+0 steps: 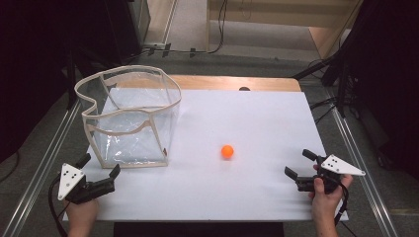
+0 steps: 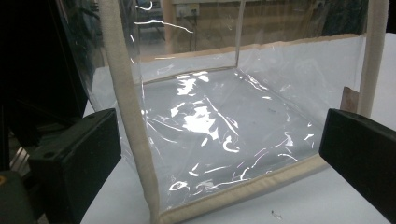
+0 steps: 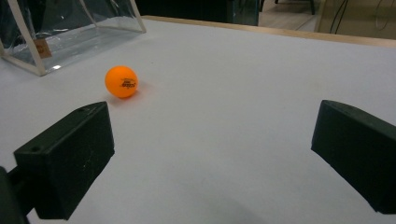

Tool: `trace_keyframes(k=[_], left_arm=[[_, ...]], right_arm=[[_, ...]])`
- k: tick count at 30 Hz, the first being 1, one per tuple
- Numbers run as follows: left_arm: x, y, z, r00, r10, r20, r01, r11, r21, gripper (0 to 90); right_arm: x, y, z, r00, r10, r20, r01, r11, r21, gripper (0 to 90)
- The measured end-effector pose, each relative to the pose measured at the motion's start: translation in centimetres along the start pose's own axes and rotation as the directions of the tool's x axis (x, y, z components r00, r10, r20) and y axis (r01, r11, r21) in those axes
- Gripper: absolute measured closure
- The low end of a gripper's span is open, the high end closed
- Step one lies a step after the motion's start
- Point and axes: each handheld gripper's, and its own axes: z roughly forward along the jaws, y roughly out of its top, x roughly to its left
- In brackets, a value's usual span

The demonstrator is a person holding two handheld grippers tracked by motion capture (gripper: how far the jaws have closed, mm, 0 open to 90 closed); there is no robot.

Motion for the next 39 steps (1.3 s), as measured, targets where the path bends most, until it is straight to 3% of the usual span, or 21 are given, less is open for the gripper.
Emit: trace_keyframes(k=[6, 10, 13, 15, 20, 39], left_arm=[[-0.1, 0.0, -0.1, 0.9999, 0.01, -0.006, -0.011, 0.9999, -0.003, 0.0], [-0.1, 0.0, -0.1, 0.9999, 0.009, -0.006, -0.009, 1.0, -0.004, 0.0], [-0.1, 0.0, -0.1, 0.9999, 0.009, -0.006, -0.009, 1.0, -0.003, 0.0], [-0.1, 0.0, -0.1, 0.9999, 0.008, -0.007, -0.008, 1.0, -0.002, 0.0], [-0.1, 0.0, -0.1, 0.9999, 0.01, -0.008, -0.01, 0.9999, -0.003, 0.0], [-0.3, 0.0, -0.1, 0.9997, 0.019, -0.012, -0.019, 0.9998, 0.0, 0.0]], right_arm=[[0.7, 0.8, 0.3, 0.9993, -0.022, 0.03, 0.022, 1.0, 0.0, 0.0], [1.3, 1.4, 0.8, 0.9962, -0.067, 0.056, 0.069, 0.997, -0.042, 0.0], [1.8, 2.1, 1.1, 0.9946, -0.093, 0.046, 0.094, 0.995, -0.028, 0.0], [2.2, 2.5, 1.3, 0.9959, -0.087, 0.024, 0.087, 0.996, 0.001, 0.0], [2.7, 3.2, 2.1, 0.9948, -0.07, -0.074, 0.073, 0.997, 0.038, 0.0], [4.1, 6.4, 4.3, 0.9867, -0.116, -0.115, 0.128, 0.985, 0.111, 0.0]])
